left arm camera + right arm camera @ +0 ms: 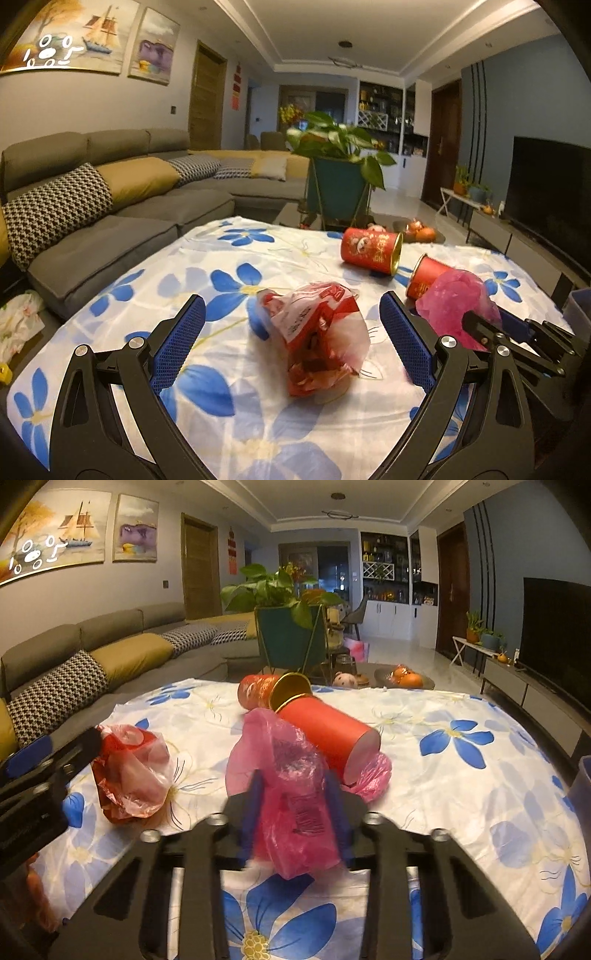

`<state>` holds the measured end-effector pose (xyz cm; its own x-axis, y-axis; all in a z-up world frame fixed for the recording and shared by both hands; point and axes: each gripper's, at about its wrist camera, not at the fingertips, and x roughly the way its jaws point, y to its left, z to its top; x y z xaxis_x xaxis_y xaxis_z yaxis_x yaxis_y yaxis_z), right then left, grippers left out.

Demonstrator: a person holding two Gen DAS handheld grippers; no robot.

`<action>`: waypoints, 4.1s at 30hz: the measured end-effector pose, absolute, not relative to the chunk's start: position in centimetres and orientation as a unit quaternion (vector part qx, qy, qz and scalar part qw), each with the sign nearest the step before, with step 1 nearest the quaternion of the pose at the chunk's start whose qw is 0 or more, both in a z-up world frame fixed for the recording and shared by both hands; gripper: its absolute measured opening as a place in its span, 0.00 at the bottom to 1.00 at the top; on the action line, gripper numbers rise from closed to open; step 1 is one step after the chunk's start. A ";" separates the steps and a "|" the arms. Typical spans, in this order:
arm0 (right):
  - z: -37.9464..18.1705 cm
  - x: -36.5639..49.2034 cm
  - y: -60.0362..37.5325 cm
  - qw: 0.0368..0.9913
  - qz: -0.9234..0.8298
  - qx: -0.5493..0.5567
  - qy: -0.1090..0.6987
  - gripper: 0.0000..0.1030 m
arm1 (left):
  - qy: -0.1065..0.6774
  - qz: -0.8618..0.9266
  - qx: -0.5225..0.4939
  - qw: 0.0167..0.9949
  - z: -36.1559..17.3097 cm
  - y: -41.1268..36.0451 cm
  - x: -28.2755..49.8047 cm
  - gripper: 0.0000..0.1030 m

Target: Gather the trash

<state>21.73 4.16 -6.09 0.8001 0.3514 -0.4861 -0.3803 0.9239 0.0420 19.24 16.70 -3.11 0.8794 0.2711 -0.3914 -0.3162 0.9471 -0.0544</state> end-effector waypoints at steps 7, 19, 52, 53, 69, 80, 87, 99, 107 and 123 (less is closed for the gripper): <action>-5.7 20.9 3.7 0.947 0.210 -0.026 0.241 0.08 | 0.235 0.123 -0.083 0.960 -4.4 17.6 21.0 0.72; -4.0 16.7 0.4 0.952 0.220 -0.010 0.211 0.08 | 0.249 0.067 -0.082 0.963 -4.8 16.3 20.3 0.27; 0.8 5.3 -11.1 0.979 0.153 0.039 0.130 0.08 | 0.159 0.047 -0.045 0.985 1.7 5.8 7.6 0.23; 0.8 5.3 -11.1 0.979 0.153 0.039 0.129 0.08 | 0.158 0.047 -0.044 0.985 1.8 5.7 7.6 0.23; 0.3 4.7 -12.4 0.981 0.139 0.053 0.125 0.08 | 0.156 0.037 -0.033 0.986 1.8 4.0 7.9 0.23; 0.5 4.3 -13.0 0.983 0.127 0.060 0.122 0.08 | 0.156 0.027 -0.028 0.987 1.7 3.4 8.9 0.23; 0.4 4.1 -13.4 0.983 0.117 0.065 0.122 0.08 | 0.157 0.017 -0.018 0.987 1.6 2.2 9.7 0.23; 0.6 4.3 -15.2 0.986 0.089 0.074 0.119 0.08 | 0.155 -0.009 -0.003 0.988 1.7 -1.0 11.3 0.23; 0.7 5.3 -17.0 0.988 0.061 0.080 0.115 0.08 | 0.152 -0.041 0.012 0.987 1.8 -3.9 13.1 0.23; 1.4 7.8 -24.3 0.991 -0.039 0.091 0.093 0.08 | 0.139 -0.136 0.037 0.980 2.1 -11.9 17.2 0.23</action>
